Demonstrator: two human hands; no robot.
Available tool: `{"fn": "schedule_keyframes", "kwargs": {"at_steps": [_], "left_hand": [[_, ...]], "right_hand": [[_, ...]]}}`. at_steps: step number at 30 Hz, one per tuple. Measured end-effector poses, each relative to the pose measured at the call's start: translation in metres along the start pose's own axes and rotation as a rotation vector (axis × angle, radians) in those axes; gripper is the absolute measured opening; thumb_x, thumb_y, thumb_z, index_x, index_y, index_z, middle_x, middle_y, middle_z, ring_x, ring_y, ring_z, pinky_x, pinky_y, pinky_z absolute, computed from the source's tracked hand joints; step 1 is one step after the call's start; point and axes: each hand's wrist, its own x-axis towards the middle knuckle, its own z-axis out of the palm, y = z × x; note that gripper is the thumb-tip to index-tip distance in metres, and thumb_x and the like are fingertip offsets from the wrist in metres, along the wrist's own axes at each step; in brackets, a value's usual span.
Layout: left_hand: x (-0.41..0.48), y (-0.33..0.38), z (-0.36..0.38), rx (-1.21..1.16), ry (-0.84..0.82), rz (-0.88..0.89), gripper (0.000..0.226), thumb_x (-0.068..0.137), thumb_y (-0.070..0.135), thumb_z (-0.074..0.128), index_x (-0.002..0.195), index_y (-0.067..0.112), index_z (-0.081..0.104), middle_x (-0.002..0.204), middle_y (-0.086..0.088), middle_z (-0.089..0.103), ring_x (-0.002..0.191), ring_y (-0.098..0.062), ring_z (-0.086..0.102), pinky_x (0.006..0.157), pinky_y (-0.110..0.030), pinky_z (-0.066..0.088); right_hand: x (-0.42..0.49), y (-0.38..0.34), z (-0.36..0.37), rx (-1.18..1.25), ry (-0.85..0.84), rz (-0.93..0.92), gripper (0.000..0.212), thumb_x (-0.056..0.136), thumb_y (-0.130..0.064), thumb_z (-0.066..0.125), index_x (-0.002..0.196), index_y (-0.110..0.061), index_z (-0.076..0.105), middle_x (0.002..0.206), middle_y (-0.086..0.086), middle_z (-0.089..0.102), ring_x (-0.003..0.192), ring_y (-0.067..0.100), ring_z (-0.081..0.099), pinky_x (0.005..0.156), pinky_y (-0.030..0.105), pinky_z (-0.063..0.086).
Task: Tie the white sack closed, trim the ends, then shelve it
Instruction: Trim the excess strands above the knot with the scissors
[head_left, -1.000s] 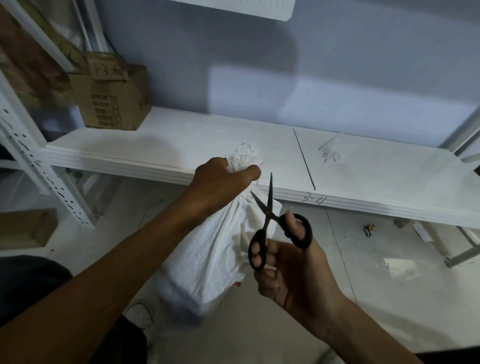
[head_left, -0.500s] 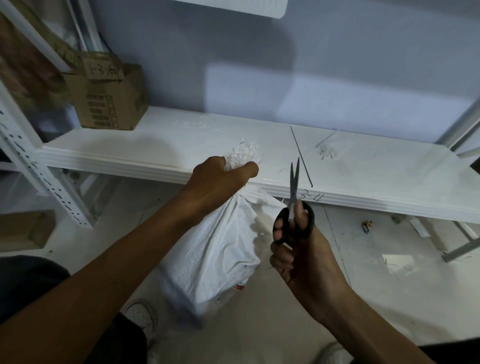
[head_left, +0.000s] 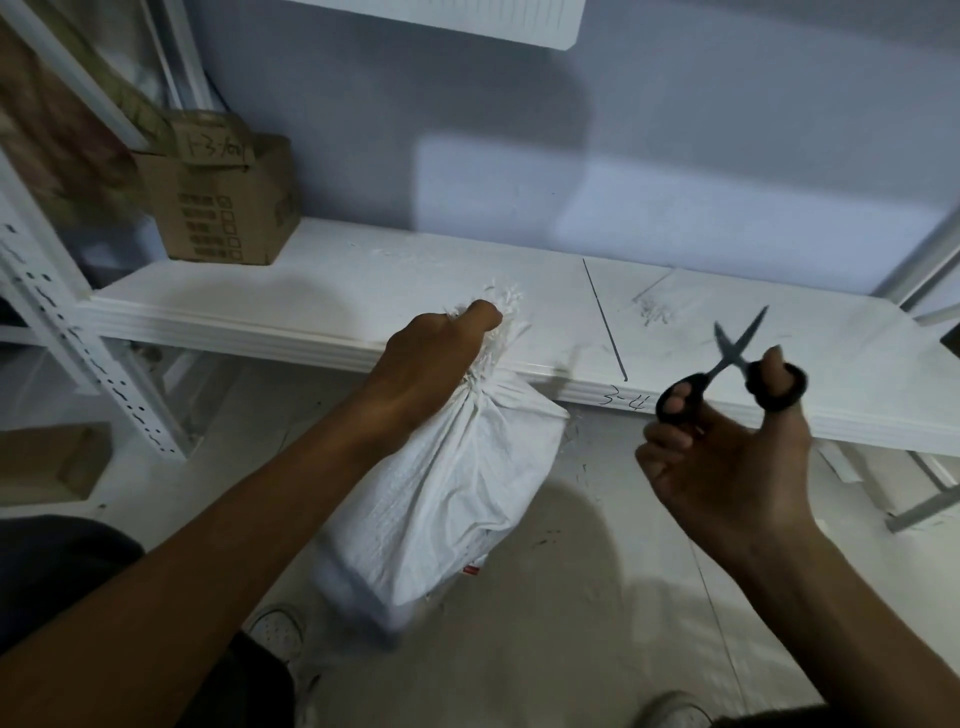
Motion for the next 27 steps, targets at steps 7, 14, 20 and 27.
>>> {"fn": "schedule_keyframes", "kwargs": {"at_steps": [7,14,20,27], "left_hand": [[0.0,0.002,-0.002,-0.118,-0.046,-0.036,0.059,0.055,0.061,0.052,0.084,0.013,0.072,0.099,-0.012,0.076,0.081,-0.026,0.06,0.087,-0.042,0.048],[0.0,0.003,-0.003,-0.238,-0.11,-0.059,0.023,0.068,0.042,0.058,0.072,0.02,0.058,0.076,-0.006,0.059,0.059,-0.019,0.047,0.076,-0.038,0.037],[0.002,0.002,0.0,-0.299,-0.138,-0.034,0.025,0.088,0.028,0.058,0.064,0.018,0.059,0.057,0.004,0.061,0.055,-0.014,0.055,0.066,-0.028,0.043],[0.001,0.006,0.0,-0.319,-0.09,-0.026,0.021,0.071,0.04,0.06,0.064,0.021,0.057,0.07,-0.004,0.057,0.074,-0.024,0.054,0.075,-0.038,0.042]], "right_hand": [[-0.002,0.024,-0.02,0.041,0.327,0.365,0.05,0.076,-0.061,0.054,0.075,-0.012,0.044,0.065,0.0,0.039,0.049,0.01,0.033,0.035,0.014,0.028],[0.001,-0.016,-0.024,-0.033,0.354,-0.019,0.051,0.077,-0.066,0.048,0.072,-0.015,0.045,0.066,-0.003,0.041,0.046,0.011,0.033,0.04,0.016,0.025],[-0.042,0.028,0.019,-0.285,-0.237,0.244,0.06,0.074,-0.067,0.048,0.071,-0.007,0.056,0.067,0.004,0.045,0.036,0.009,0.026,0.04,0.02,0.013],[-0.044,0.072,0.021,-0.43,-0.17,0.308,0.059,0.064,-0.067,0.057,0.066,-0.008,0.057,0.06,0.004,0.049,0.031,0.01,0.029,0.033,0.015,0.021]]}}
